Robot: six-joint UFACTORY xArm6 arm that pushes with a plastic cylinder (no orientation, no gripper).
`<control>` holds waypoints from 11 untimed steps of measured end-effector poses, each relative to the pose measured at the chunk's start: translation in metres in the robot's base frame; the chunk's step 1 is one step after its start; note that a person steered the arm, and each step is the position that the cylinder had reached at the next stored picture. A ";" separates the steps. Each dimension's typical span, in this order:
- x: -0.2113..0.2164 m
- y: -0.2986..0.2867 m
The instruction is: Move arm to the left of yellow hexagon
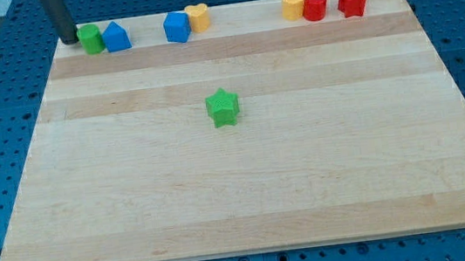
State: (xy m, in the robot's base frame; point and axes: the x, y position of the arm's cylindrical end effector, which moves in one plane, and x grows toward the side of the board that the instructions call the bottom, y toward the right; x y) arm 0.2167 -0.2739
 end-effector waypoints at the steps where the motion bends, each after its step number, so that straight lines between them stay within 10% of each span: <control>1: 0.001 0.013; 3: 0.146 0.045; 7: 0.044 0.036; 9: 0.146 0.129; 11: 0.115 0.138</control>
